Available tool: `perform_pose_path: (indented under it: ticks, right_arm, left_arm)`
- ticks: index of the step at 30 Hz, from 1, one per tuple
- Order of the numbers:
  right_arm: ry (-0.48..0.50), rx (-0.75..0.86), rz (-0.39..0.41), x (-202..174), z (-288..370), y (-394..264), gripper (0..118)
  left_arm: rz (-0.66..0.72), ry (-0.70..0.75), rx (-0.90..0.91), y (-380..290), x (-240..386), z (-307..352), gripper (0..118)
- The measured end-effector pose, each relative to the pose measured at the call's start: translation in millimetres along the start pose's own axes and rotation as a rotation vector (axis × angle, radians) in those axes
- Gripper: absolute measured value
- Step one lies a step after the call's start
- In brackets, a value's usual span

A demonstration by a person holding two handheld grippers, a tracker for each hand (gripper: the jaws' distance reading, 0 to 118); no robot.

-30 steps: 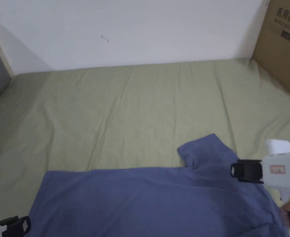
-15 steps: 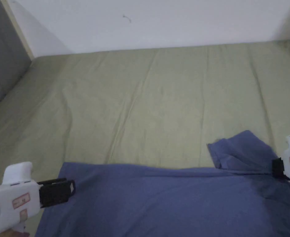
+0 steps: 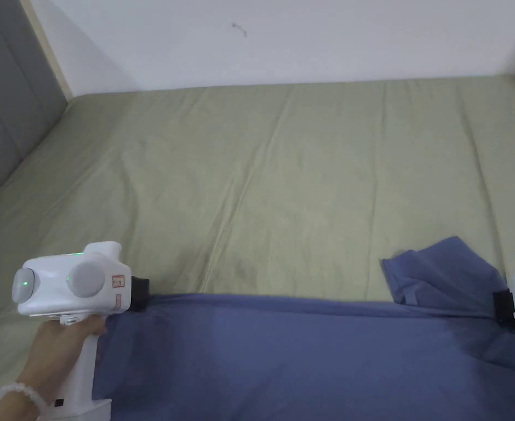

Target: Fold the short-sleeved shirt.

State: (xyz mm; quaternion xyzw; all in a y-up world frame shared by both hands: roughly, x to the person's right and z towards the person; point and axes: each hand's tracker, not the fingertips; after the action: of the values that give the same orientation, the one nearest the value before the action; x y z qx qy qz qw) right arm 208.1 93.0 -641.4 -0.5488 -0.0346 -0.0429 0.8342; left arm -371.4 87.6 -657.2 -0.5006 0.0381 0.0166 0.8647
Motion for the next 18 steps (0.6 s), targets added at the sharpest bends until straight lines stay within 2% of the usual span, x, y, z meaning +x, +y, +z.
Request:
perform_pose_path:
  ticks: [1,2,4,6,10,11,18]
  right_arm:
    - [0.003,-0.001,-0.005,0,-1,-1,4]
    - [0.018,-0.001,-0.027,-1,-1,-1,4]
    - [0.032,0.032,-0.059,6,16,5,4]
    - [0.101,0.048,-0.095,14,32,4,4]
    - [0.144,0.077,-0.115,26,80,-9,4]
    - [0.187,0.107,-0.129,22,99,-22,4]
    - [0.236,0.176,-0.125,41,181,-81,4]
  left_arm:
    - [0.023,-0.013,-0.008,0,-3,0,8]
    - [0.045,-0.039,-0.017,1,-6,6,3]
    - [0.061,-0.065,-0.023,-1,-10,15,3]
    - [0.051,-0.095,0.005,-5,-10,35,3]
    - [0.036,-0.152,0.091,-18,-20,96,3]
    - [0.041,-0.166,0.099,-24,-25,111,3]
    - [0.013,-0.201,0.197,-81,-41,206,3]
